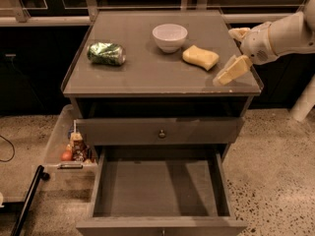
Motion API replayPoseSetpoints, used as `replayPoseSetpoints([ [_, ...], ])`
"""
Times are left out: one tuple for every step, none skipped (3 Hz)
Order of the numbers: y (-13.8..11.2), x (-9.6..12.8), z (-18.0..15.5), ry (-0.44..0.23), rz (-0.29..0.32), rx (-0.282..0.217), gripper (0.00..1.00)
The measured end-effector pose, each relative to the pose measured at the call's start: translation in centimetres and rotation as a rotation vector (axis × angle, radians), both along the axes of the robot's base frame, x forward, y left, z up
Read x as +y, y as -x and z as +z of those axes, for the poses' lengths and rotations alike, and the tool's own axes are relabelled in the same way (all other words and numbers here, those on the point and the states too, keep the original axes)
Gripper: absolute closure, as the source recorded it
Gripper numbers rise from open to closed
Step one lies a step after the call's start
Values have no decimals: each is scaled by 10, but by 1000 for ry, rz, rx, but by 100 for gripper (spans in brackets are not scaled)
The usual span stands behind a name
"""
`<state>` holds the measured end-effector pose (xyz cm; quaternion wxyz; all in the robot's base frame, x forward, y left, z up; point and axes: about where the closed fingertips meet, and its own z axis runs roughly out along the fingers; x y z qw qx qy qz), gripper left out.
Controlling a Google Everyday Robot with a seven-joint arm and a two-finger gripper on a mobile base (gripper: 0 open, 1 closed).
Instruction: Place sponge into middle drawer
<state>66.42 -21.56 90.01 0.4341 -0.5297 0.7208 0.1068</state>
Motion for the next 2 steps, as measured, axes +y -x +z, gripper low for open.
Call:
replayPoseSetpoints([
  [-26,7,-3,-93,-33,-22,0],
  [-50,9,-6,-174,-68,4,0],
])
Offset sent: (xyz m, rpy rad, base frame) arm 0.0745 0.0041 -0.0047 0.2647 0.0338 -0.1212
